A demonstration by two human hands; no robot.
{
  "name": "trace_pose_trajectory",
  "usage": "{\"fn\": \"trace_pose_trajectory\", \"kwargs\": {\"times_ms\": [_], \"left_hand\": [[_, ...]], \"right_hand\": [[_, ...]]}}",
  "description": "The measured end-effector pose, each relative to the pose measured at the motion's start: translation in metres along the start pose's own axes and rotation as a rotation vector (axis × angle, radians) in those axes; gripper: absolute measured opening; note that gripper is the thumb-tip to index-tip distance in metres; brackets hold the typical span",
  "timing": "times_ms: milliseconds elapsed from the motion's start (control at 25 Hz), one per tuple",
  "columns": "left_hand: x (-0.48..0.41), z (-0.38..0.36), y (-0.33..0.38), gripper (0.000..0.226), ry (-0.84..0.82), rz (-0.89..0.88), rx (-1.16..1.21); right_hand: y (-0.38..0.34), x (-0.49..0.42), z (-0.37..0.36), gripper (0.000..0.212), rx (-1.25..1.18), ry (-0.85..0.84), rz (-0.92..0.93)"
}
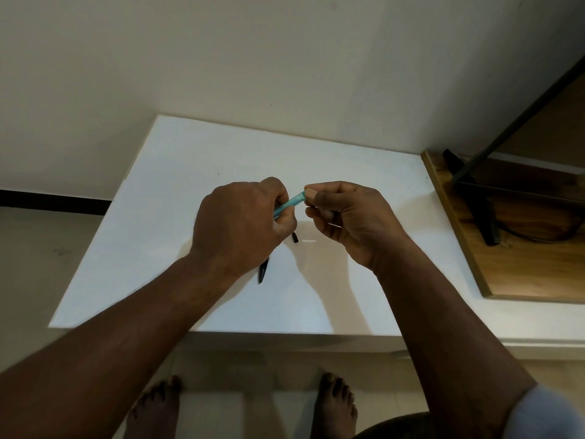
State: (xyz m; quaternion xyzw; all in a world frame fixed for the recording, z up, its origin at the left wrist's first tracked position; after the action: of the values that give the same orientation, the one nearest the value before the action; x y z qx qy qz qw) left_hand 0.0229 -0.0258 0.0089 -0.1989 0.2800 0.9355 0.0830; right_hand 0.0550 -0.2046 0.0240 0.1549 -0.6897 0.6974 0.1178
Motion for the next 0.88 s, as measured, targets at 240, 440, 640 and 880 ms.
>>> {"fn": "trace_pose_trajectory", "kwargs": {"times_ms": [240, 440, 640, 880], "left_hand": [[-0.001, 0.001, -0.004, 0.023, 0.009, 0.011, -0.027], [-0.006, 0.003, -0.014, 0.024, 0.001, 0.085, -0.052], [-0.010, 0.000, -0.033, 0.022, -0.134, 0.255, -0.190], [-0.010, -0.006, -0.048, 0.020, -0.222, 0.249, -0.374]], "right_hand": [[0.005, -0.001, -0.006, 0.009, 0.128, 0.044, 0.166], [0.011, 0.000, -0.016, 0.029, 0.253, -0.009, 0.160], [0.015, -0.001, -0.018, 0.035, 0.391, 0.025, 0.131], [0.014, -0.003, -0.010, 0.018, 0.509, 0.098, 0.154]]}}
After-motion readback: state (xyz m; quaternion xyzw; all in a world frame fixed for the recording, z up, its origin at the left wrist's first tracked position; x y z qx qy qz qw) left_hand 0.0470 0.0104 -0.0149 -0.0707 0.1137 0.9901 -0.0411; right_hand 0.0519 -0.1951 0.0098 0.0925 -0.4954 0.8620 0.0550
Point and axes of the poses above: each hand's wrist, its own x-axis away from the middle knuckle, its own z-axis out of the back of the hand, y = z × x, the point moved 1 cm from there along -x, towards the middle knuckle, and after that the axes turned 4 degrees about x, right-handed, at the moved point
